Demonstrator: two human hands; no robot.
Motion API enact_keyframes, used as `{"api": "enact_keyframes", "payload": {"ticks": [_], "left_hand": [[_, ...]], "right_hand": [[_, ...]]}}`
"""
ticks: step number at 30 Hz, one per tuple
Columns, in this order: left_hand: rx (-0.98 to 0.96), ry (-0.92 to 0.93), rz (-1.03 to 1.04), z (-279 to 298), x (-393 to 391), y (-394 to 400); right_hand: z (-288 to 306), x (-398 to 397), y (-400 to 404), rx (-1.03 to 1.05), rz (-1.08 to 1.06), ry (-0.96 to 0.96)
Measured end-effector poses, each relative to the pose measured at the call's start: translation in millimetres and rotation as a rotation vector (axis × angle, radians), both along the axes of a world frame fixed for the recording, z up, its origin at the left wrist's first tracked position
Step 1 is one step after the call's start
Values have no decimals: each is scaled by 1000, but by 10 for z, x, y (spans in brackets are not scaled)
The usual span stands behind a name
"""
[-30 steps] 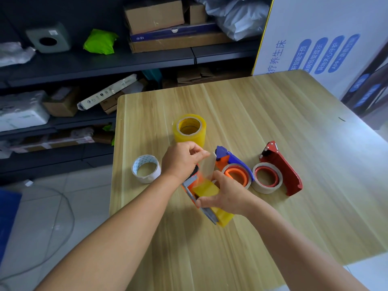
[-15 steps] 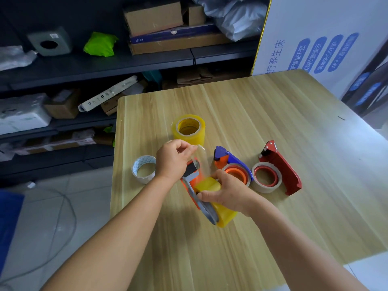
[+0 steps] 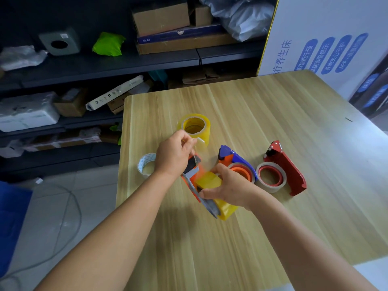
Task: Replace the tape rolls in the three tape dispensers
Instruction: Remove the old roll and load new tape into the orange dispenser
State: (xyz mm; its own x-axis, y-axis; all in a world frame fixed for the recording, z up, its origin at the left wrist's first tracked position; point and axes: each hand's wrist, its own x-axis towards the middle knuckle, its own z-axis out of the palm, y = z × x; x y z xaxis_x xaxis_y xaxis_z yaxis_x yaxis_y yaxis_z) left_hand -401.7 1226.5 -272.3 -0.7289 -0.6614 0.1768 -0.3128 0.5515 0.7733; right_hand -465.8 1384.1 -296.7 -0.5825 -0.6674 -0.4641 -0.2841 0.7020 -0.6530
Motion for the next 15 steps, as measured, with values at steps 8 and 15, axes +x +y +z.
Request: {"api": "enact_keyframes", "payload": {"ticks": [8,15], "left_hand": [[163,51,82,-14,-27,-58],[308,164,186,-13,45,-144]], "right_hand": [[21,-8,12,-11,-9,3],[76,-70,-46,-3,-5,61]]}}
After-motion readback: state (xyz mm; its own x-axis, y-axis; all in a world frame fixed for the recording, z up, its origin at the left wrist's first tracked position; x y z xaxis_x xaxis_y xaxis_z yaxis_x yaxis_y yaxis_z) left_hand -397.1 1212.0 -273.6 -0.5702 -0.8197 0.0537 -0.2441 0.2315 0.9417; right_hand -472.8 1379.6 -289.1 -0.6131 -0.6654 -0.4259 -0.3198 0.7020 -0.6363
